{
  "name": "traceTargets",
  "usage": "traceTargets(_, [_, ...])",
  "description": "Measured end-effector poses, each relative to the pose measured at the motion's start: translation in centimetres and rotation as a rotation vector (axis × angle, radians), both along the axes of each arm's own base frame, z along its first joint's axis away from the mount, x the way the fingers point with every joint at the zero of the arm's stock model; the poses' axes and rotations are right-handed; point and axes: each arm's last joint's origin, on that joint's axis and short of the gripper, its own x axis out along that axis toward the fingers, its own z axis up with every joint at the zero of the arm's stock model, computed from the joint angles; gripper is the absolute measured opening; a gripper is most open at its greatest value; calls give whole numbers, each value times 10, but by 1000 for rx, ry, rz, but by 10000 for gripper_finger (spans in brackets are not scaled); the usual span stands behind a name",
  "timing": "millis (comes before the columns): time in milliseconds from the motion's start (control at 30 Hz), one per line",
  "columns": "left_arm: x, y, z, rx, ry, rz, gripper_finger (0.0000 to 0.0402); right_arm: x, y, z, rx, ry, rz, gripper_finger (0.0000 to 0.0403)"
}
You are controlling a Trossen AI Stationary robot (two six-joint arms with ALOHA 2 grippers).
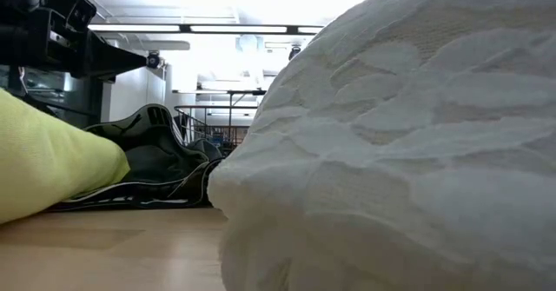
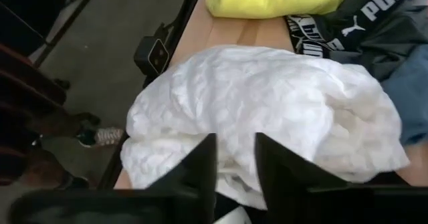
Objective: Pick & Place Cloths
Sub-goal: Put the white shirt into the right white bin
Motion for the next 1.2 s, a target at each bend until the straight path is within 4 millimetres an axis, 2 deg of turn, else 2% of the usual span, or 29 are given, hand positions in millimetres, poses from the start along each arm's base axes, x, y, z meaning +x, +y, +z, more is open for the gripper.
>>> traceTargets(300, [0,0,0,0,0,0,0,25,19,-19,-28,-55,43,256])
traceTargets(533, [0,0,0,0,0,0,0,49,25,-9,-103,-41,55,331])
traceTargets(667, [0,0,0,0,0,0,0,60,28,-4,-165,9,68,352])
traceTargets(900, [0,0,0,0,0,0,0,78,32,4,-249,78,99,366])
traceTargets(1100, [0,0,0,0,0,0,0,91,28,13,-289,170,60,375])
traceTargets(1200, [0,0,0,0,0,0,0,101,27,16,-259,236,-15,375])
